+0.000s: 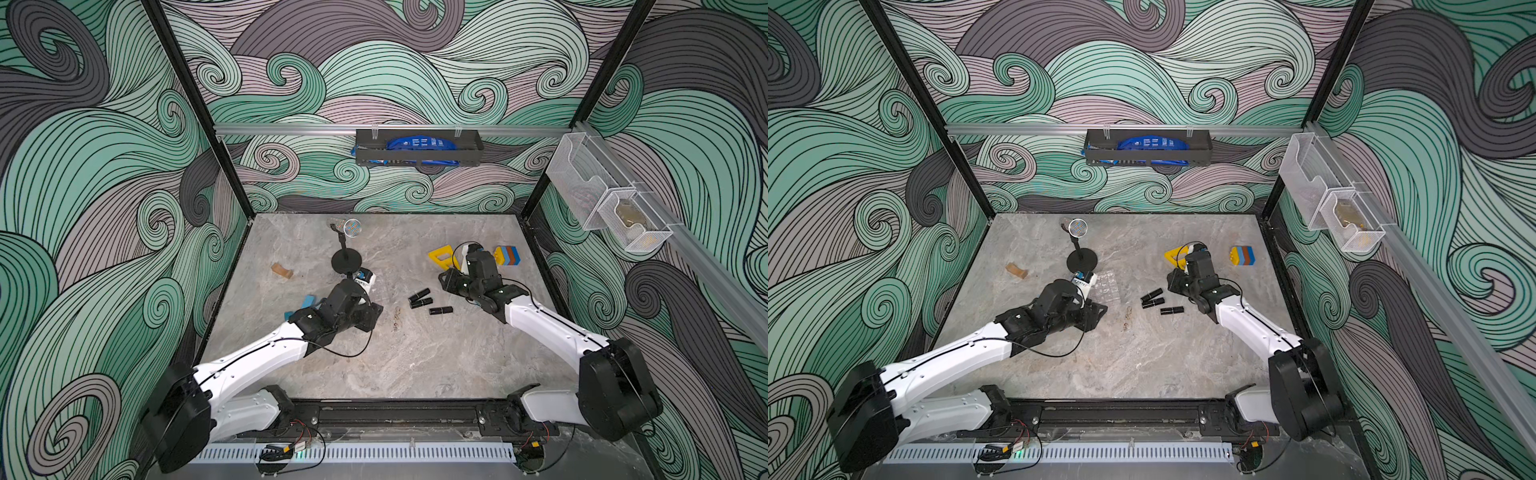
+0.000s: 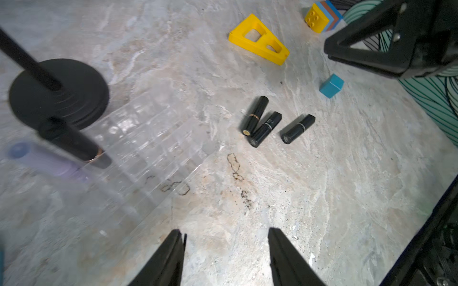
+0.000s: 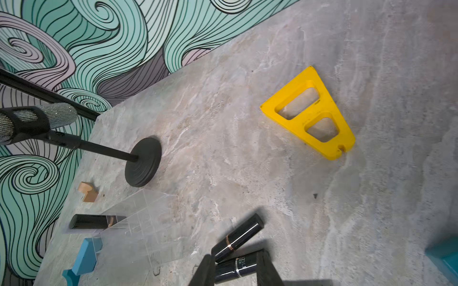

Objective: Arrange the lipsticks in the organizer
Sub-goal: Pick up the lipstick at the center of the board.

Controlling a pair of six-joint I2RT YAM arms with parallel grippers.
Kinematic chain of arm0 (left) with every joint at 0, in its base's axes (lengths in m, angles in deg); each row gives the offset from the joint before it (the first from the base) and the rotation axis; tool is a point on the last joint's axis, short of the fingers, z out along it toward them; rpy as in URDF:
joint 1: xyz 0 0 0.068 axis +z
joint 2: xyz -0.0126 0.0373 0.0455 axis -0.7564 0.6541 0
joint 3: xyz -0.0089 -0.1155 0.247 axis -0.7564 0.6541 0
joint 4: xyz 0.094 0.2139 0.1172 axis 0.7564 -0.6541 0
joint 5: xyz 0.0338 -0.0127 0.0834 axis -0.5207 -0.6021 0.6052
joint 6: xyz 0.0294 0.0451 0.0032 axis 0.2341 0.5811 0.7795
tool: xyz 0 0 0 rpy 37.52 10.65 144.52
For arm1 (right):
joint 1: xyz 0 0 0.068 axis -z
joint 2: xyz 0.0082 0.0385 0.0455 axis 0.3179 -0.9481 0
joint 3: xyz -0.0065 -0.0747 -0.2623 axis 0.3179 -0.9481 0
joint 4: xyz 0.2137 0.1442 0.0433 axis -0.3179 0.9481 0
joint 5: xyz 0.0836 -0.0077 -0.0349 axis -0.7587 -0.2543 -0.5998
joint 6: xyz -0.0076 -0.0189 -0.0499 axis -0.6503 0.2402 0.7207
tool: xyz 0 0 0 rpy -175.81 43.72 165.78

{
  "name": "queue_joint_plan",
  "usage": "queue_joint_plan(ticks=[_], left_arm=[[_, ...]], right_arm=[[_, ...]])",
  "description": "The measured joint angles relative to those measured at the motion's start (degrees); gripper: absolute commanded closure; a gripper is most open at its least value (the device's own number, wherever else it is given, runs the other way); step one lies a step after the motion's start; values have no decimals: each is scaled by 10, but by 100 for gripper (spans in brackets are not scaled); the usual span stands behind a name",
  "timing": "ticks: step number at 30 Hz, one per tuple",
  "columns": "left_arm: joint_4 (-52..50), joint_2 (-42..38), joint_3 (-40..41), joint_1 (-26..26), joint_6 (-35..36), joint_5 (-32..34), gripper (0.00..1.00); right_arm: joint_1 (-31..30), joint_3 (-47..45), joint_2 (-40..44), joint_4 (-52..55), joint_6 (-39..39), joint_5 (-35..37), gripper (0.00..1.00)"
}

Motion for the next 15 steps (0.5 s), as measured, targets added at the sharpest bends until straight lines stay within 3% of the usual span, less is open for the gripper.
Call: queue_joint_plan(ticks=[9,15], left_arm=[[39,162,-127,-25,62,-13,47],[5,277,-218,-25,89,-35,48]], right_arm=[[-1,-32,39,2,-3,-24,63],[0,-41,61,3,-3,-23,63]])
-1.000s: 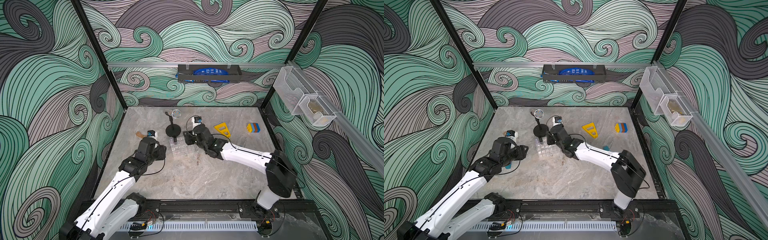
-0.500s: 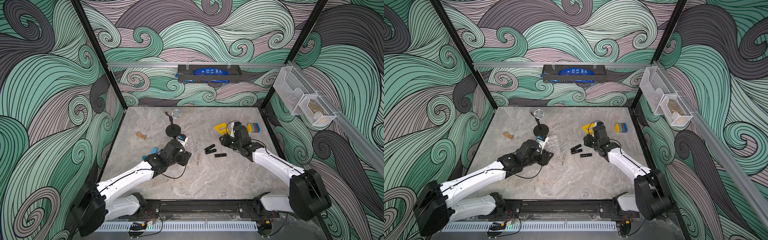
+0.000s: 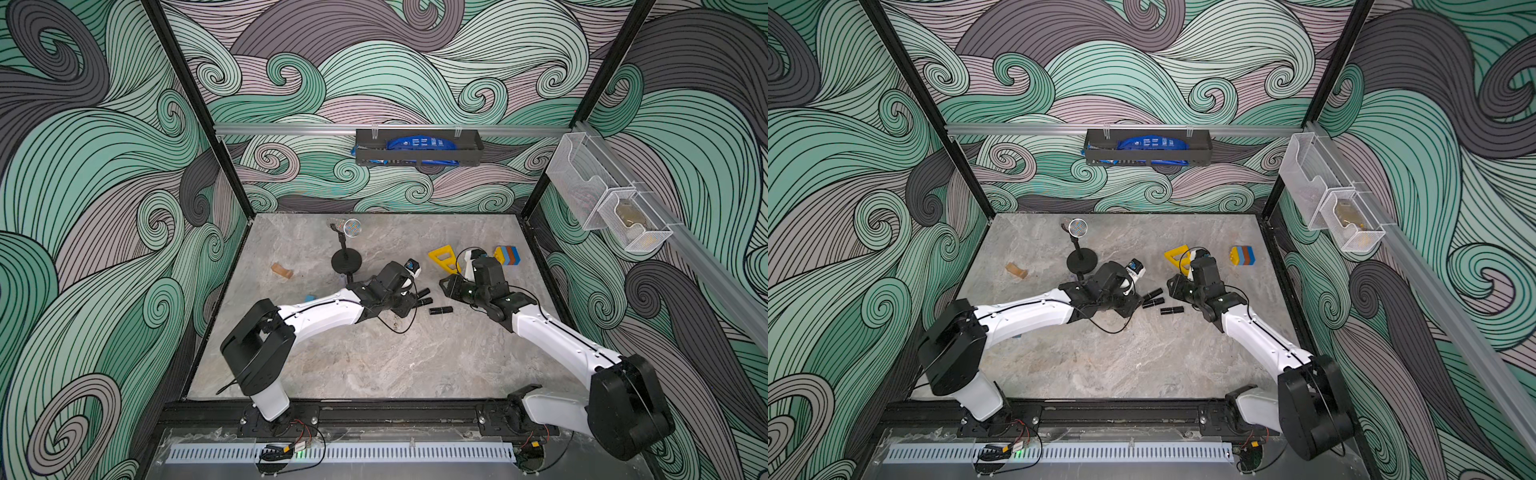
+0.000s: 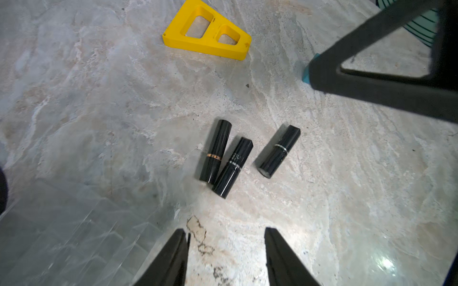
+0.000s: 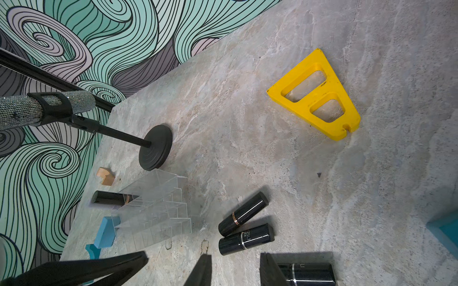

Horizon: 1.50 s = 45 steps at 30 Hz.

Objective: Arrange the lipsticks in the organizer
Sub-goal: Pick up the lipstick at the center of the board.

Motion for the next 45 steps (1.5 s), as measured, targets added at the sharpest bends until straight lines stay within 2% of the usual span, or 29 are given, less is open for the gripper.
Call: queue_joint_plan(ticks=[20,45], left_arm=[[-62,172,-167,3,52,-13,52],[-98,235,-234,11,79,18,59]], right_arm=[[3,-45,49,-6,9,-15,66],[3,-52,37,-27,7,-42,66]])
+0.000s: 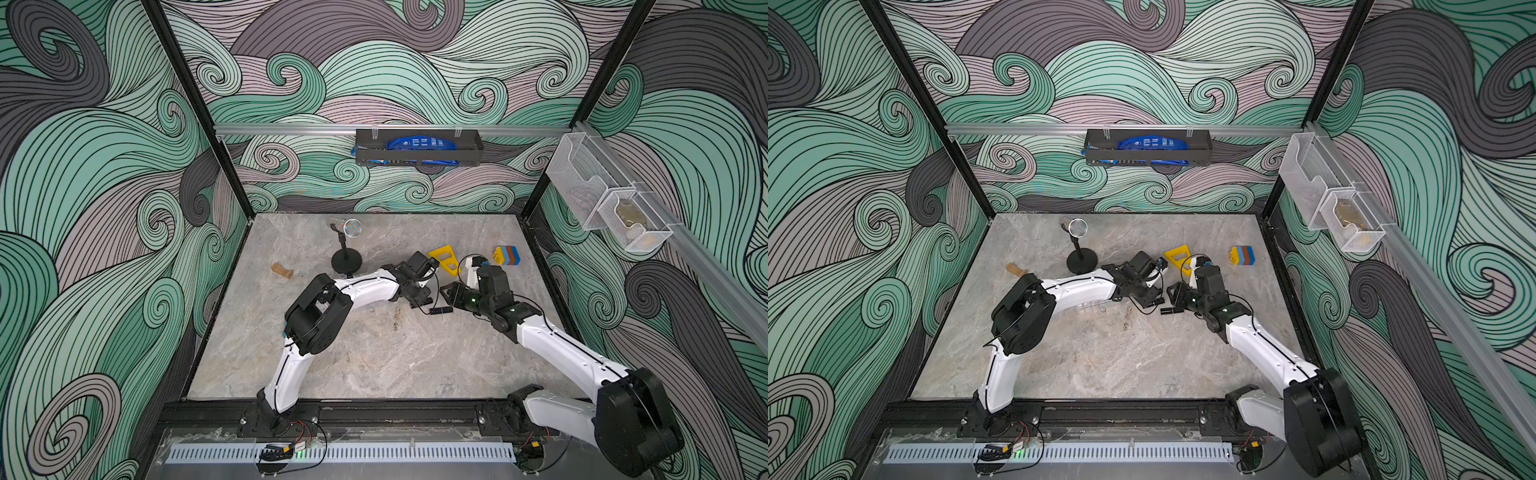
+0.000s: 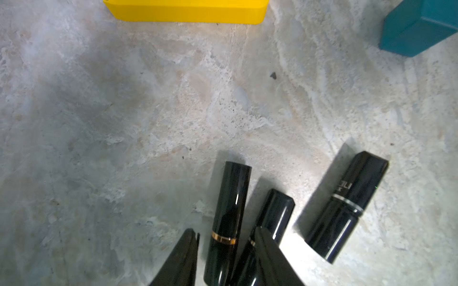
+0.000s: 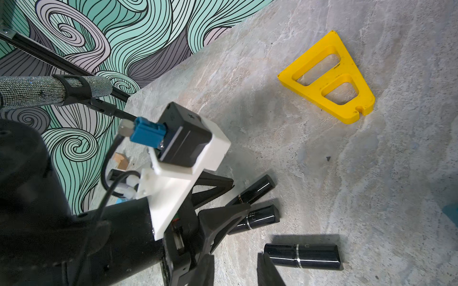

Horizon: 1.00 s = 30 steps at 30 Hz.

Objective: Arrange the lipsticks in the organizer
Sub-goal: Pick up the lipstick at the center of the board.

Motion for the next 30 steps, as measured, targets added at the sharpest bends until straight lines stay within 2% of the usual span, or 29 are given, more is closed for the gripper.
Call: queue_joint_plan(ticks=[18,30], left_arm=[[-20,32,-19,0,19,19,70],[-24,36,-28,0,25,31,90]], right_arm=[[0,0,0,-4,-4,-5,67],[-1,-4,-5,-14,-10,-10,67]])
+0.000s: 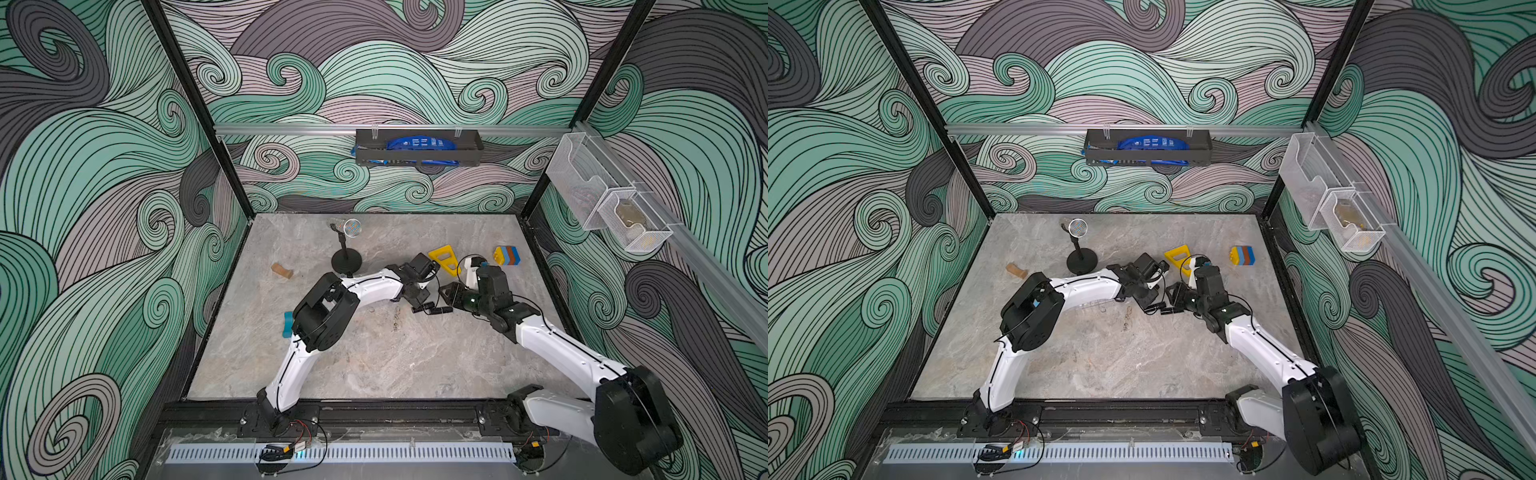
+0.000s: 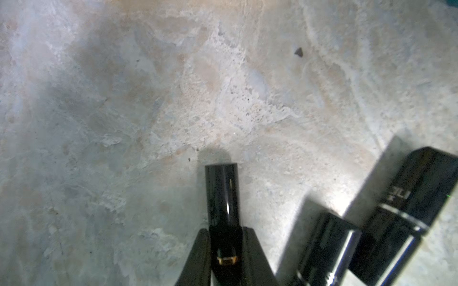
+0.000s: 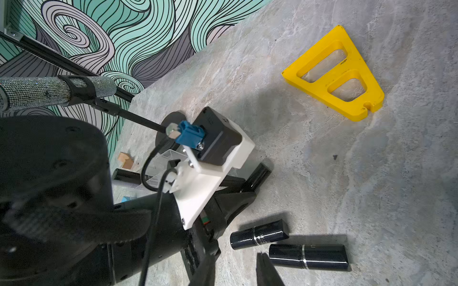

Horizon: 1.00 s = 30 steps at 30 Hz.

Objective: Arrange the lipsticks in the organizer
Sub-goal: Pick up the lipstick at the center of the board.

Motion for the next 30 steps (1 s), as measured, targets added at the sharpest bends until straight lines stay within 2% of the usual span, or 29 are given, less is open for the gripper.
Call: queue_joint_plan(ticks=[5,13,17,21,25,30], left_arm=[[-1,-57,24,0,-10,-7,92],[20,-329,171,3,-43,-8,91],[40,-435,259,23,-69,-34,90],[83,-526,359,94,-129,-119,89],[175,-609,455,175,-209,-220,88],[292,-648,497,215,-289,-349,88]], right_arm=[[0,0,0,0,-3,-8,67],[-10,45,14,16,-19,-60,67],[-28,77,23,11,-21,-93,64],[-54,97,23,6,-17,-137,58],[-87,128,23,1,-1,-174,55],[-111,139,25,-30,9,-228,54]])
